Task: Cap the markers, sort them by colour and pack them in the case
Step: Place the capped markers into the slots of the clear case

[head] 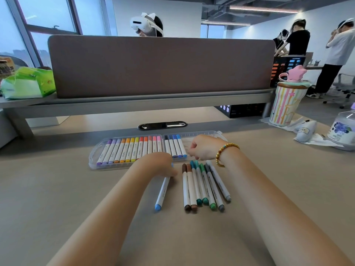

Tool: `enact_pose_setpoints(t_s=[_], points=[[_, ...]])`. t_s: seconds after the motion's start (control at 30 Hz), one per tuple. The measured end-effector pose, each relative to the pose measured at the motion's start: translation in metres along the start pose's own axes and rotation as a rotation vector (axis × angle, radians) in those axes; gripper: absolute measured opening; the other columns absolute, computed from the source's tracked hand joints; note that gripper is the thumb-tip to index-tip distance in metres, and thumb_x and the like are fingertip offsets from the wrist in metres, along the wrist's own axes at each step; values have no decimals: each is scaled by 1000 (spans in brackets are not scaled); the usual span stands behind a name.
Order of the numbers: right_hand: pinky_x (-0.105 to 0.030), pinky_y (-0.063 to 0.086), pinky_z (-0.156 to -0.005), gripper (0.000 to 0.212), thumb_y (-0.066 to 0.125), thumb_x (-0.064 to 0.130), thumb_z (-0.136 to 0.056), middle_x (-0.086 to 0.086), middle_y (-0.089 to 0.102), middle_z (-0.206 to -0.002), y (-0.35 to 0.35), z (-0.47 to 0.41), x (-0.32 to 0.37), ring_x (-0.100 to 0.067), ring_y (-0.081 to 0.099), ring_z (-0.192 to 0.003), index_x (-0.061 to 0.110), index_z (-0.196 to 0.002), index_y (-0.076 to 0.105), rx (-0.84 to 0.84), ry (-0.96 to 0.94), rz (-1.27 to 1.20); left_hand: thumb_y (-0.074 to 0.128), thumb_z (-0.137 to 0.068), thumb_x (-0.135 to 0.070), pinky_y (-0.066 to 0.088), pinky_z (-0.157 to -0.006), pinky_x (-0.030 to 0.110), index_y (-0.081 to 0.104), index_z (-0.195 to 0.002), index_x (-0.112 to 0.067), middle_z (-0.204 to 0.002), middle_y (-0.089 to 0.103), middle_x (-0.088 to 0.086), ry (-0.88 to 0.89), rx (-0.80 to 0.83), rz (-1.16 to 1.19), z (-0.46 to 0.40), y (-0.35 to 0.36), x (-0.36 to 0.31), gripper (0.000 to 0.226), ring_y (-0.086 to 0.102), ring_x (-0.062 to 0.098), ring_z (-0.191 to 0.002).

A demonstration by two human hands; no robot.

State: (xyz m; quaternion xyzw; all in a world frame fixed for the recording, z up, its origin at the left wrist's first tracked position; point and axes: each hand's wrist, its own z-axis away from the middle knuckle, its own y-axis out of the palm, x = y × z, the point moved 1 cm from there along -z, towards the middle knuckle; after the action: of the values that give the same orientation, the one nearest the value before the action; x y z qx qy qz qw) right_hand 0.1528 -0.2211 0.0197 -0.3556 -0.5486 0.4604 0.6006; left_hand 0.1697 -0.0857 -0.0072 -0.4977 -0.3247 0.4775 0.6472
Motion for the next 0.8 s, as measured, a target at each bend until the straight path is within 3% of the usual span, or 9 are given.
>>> enact_pose_setpoints(t_s=[0.13,0.37,0.57,0.7,0.8], points=[[-19,41,-63,25,50,27,-95,-3,60,-89,5,6,12,-10,51,-71,8,-105,63,122,-39,128,42,-96,-36,40,-64,22,55,-109,-2,-83,56,7,-30,15,127,-3,-9,17,39,46,12,-61],[-24,41,-66,31,55,33,-92,1,46,-70,19,10,25,-17,50,-80,6,-108,59,82,-17,255,36,-99,-27,37,-56,23,50,-92,-8,-72,47,4,-60,-89,394,-3,-19,38,24,40,14,-58],[-28,41,-70,31,57,30,-91,-4,52,-87,34,9,32,-20,51,-82,8,-113,57,96,-5,250,34,-98,-24,39,-55,23,47,-85,-11,-75,53,2,-66,-139,521,-3,-24,47,22,46,15,-61],[-23,42,-62,16,55,27,-89,0,46,-72,36,9,33,-17,49,-75,12,-93,54,113,-8,205,37,-97,-23,40,-53,24,51,-82,-10,-73,56,6,-86,-177,634,-8,-25,50,25,47,15,-56],[-20,35,-51,28,49,32,-92,2,45,-67,24,8,31,-11,42,-58,14,-71,48,138,9,96,41,-98,-27,43,-51,20,54,-76,-9,-66,56,5,-99,-237,743,-10,-28,52,32,50,14,-55]])
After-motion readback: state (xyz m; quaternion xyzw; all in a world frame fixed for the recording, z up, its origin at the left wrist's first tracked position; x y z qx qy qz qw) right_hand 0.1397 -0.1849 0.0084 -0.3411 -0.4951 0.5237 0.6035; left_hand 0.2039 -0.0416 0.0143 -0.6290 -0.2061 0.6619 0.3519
